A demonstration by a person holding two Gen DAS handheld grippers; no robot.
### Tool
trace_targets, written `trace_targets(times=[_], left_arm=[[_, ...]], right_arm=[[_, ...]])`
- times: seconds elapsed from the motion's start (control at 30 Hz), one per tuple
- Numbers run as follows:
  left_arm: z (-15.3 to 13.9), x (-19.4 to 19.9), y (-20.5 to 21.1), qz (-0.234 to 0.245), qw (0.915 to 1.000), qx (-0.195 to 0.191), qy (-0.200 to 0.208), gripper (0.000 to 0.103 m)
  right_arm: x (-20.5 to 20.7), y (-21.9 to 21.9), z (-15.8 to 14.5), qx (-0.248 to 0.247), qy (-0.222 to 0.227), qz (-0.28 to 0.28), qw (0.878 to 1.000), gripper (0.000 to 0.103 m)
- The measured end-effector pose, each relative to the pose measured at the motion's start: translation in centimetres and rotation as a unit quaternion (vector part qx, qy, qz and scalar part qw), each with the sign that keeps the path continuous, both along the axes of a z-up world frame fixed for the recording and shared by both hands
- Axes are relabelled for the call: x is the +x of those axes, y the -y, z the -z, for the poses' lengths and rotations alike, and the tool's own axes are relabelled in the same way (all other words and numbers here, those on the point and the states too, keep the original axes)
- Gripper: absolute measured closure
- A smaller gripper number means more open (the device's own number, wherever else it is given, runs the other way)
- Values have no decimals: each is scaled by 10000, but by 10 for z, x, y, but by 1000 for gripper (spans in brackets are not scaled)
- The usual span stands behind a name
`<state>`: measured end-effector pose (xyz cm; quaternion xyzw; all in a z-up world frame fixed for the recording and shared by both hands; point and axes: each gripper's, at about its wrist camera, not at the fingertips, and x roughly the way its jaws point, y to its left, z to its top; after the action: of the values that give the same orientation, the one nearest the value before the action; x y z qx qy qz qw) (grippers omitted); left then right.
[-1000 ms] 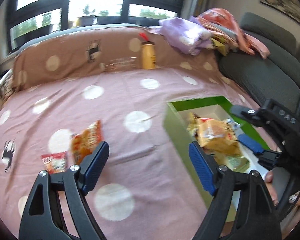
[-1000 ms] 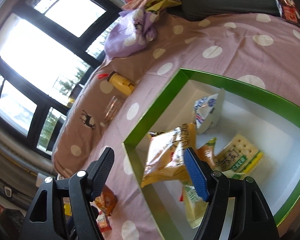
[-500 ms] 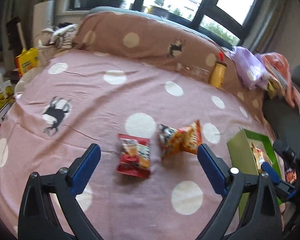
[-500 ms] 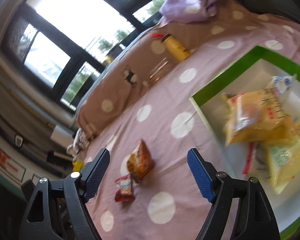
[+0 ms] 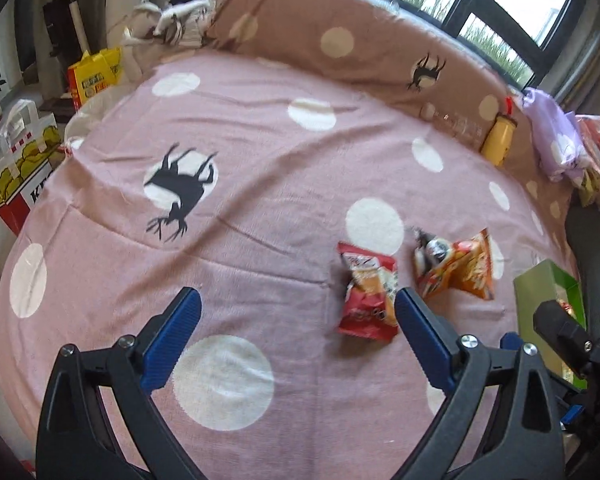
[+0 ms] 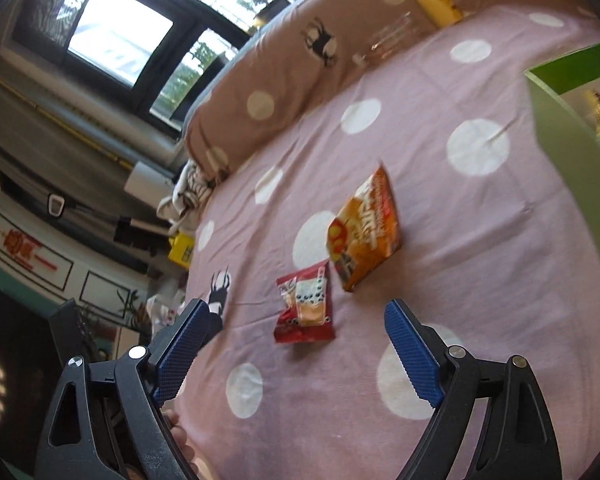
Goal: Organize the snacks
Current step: 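Move the right gripper back and grasp the red bubble-tea pack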
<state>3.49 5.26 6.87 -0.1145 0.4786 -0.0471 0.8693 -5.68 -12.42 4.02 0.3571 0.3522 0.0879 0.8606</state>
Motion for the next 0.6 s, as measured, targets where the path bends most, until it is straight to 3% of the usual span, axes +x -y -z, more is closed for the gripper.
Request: trace_targets(times=[0.37,0.6], left_arm=[[37,14,1,46,9978,285,-593,5],[40,18,6,188,9983,-11,-548,5]], right_arm=[[32,-26,27,87,-437,-605,9972,14],[43,-25,40,281,-570,-583,9963,14]])
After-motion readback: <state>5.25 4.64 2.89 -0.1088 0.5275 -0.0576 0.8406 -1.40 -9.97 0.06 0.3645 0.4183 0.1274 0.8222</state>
